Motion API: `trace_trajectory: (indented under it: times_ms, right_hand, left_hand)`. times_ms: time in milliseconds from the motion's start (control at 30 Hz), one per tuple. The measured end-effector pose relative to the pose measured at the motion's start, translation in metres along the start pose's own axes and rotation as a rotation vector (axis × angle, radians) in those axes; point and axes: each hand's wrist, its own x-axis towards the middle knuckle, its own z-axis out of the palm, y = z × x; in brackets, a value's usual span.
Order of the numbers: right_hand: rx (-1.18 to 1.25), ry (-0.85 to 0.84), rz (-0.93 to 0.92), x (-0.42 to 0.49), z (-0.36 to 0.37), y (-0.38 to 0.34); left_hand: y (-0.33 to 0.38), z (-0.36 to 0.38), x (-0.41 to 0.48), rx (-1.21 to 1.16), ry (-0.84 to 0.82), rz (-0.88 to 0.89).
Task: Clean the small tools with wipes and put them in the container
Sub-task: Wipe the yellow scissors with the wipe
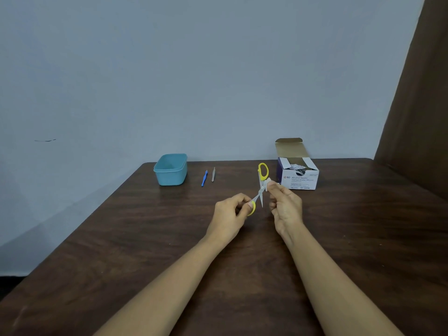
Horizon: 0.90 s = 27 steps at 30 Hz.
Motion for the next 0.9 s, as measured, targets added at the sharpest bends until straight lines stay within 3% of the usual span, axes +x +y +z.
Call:
trace_trajectory:
  times_ms: [200,600,900]
  right_hand:
    - [-0.062,0.05,-0.005,-0.0018,0.0009,0.0012]
    - [-0.228,-0.133,-0.034,-0.0072,0.0032,0.0007]
    - [-0.193,-0.066,-0.024,-0.0076,0.0029,0.0001]
  left_hand:
    - [-0.001,0.0005,0.0,-0.009,-0.002,0.006]
    - [-0.0034,-0.0011,0.0013,0.022,0.071,-0.007]
    - [-0.0025,0.0002,0.0025,0.051,0.093,-0.006]
